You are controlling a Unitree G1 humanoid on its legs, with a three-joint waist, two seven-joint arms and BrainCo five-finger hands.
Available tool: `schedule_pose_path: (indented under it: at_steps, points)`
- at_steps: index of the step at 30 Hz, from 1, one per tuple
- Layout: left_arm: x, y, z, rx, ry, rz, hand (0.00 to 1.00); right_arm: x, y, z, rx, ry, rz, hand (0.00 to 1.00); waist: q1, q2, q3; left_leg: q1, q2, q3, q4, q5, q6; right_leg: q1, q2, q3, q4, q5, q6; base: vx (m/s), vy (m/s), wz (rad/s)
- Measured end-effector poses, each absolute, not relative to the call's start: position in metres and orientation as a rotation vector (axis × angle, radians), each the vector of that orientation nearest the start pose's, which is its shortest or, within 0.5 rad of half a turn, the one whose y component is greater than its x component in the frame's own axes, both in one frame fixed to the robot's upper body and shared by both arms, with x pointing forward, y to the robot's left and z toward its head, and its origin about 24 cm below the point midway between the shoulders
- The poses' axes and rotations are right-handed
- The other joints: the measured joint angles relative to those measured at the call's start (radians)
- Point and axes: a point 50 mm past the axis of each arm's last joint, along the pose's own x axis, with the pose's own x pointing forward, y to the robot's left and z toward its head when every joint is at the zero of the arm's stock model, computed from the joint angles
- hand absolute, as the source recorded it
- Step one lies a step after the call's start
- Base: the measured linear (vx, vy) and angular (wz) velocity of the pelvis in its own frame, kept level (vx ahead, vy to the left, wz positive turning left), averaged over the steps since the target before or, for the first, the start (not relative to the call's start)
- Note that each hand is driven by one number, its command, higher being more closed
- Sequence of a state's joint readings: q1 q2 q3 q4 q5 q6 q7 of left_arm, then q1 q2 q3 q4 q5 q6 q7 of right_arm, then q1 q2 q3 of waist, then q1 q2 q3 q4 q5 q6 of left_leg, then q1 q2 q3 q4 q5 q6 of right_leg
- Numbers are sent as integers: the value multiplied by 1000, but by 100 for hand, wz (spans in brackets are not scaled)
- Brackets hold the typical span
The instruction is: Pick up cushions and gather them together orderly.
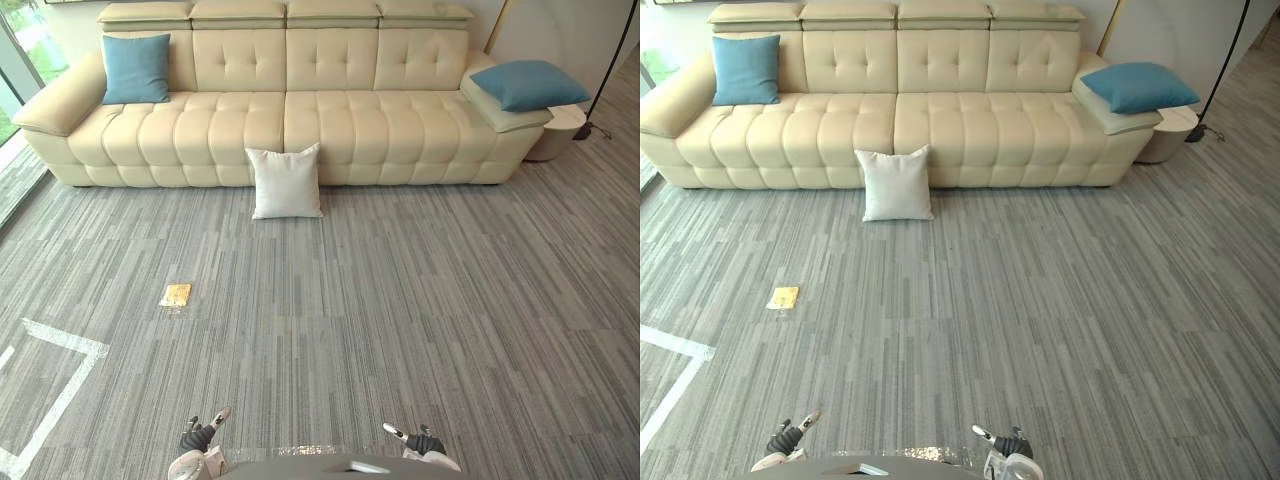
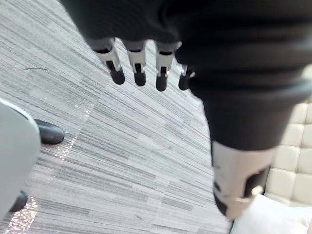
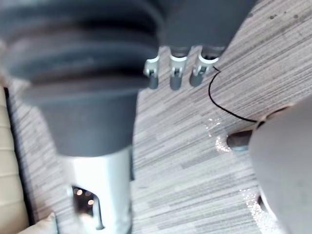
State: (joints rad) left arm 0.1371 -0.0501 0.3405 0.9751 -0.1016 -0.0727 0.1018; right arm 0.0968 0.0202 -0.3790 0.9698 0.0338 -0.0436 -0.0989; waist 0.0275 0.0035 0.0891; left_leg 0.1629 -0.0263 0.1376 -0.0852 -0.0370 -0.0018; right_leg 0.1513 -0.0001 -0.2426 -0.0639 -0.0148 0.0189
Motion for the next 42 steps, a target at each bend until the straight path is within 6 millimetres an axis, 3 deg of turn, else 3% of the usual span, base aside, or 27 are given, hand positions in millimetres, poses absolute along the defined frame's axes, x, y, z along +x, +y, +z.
schedule_pose_path:
  at_steps: [13, 18, 19, 20, 22, 23, 24, 26, 28, 32, 34, 35, 36, 37, 38, 39, 40, 42]
  points:
    - [96, 185, -159, -203, 1017, 445, 0, 105, -206, -155, 169, 1004, -505, 0, -1, 10, 44, -64, 2, -11, 2, 17, -11, -51, 2, -29, -2, -3, -9, -17, -19, 6]
    - [105, 188, -156, -194, 996, 440, 0, 113, -207, -150, 181, 962, -515, 0, -2, 3, 72, -101, 13, -9, 7, 26, -27, -139, -17, -66, 149, -90, -22, -29, -30, 22]
    - [107, 190, -155, -190, 989, 440, 0, 116, -206, -149, 188, 950, -517, 0, -2, -5, 77, -116, 14, 6, 30, 9, -43, -166, -32, -69, 200, -118, -25, -19, -28, 19]
    - [110, 191, -154, -185, 979, 438, 0, 118, -205, -148, 192, 941, -516, 0, -2, -13, 84, -134, 18, 33, 78, -24, -58, -185, -43, -71, 239, -139, -26, 6, -58, 15]
    - [118, 194, -150, -171, 949, 432, 0, 123, -203, -145, 198, 914, -514, 0, 0, -24, 112, -186, 49, 119, 234, -92, -46, -207, -66, -71, 330, -196, -31, 20, -70, 11]
    - [121, 194, -149, -158, 939, 424, 0, 123, -203, -144, 208, 902, -518, 0, -3, -21, 116, -249, 79, 148, 394, -149, -36, -212, -70, -74, 374, -236, -29, 14, -52, 8]
    - [122, 194, -148, -157, 933, 424, 0, 123, -203, -144, 208, 898, -517, 0, -2, -21, 118, -277, 92, 152, 465, -165, -37, -213, -70, -75, 386, -248, -29, 52, -61, 14]
    - [130, 196, -143, -159, 892, 427, 0, 124, -203, -143, 207, 891, -513, 0, 0, -17, 137, -390, 149, 156, 765, -150, -27, -175, -71, -83, 398, -275, -29, 108, -5, 8]
    - [135, 198, -140, -160, 867, 428, 0, 128, -204, -141, 210, 875, -516, 0, 2, -16, 154, -465, 193, 160, 926, -159, -16, -129, -72, -94, 389, -302, -39, 170, 54, 14]
    - [141, 199, -136, -185, 833, 446, 0, 131, -203, -139, 205, 865, -523, 0, 8, -18, 158, -573, 219, 169, 813, -197, -24, -65, -97, -101, 335, -326, -9, 283, 108, 8]
    - [143, 200, -134, -192, 818, 459, 0, 135, -200, -137, 206, 852, -512, 0, 16, -23, 162, -611, 207, 172, 691, -177, -46, -28, -116, -101, 294, -324, 10, 478, 227, -6]
    - [146, 199, -132, -204, 802, 467, 0, 143, -198, -135, 211, 835, -506, 0, 30, -24, 162, -639, 191, 175, 528, -108, -56, 25, -137, -96, 236, -319, 52, 533, 292, -24]
    - [146, 199, -132, -208, 801, 469, 0, 145, -198, -134, 213, 830, -504, 0, 34, -23, 162, -641, 184, 177, 471, -60, -51, 44, -142, -89, 220, -319, 53, 576, 328, -39]
    - [146, 199, -132, -217, 795, 475, 0, 145, -196, -135, 218, 833, -502, 0, 42, -33, 162, -626, 175, 177, 463, 45, -35, 63, -158, -59, 203, -318, 52, 609, 326, -36]
    - [154, 203, -128, -208, 773, 476, 0, 160, -187, -130, 240, 799, -477, 0, 41, -62, 162, -634, 152, 200, 515, -6, 25, 59, -181, 15, 183, -261, 0, 626, 337, -31]
    - [154, 204, -128, -209, 772, 480, 0, 163, -185, -129, 249, 794, -473, 0, 41, -65, 162, -640, 156, 200, 535, -26, 30, 57, -181, 31, 181, -237, -4, 762, 402, -20]
    - [154, 208, -127, -233, 758, 503, 0, 164, -183, -129, 249, 794, -455, 0, 44, -81, 162, -647, 164, 199, 613, -60, 56, 64, -196, 80, 170, -160, 5, 520, 272, -15]
    - [154, 217, -125, -228, 741, 522, 0, 162, -183, -130, 257, 800, -465, 0, 56, -110, 159, -653, 169, 194, 734, -77, 82, 92, -219, 111, 186, -83, 15, 475, 196, -34]
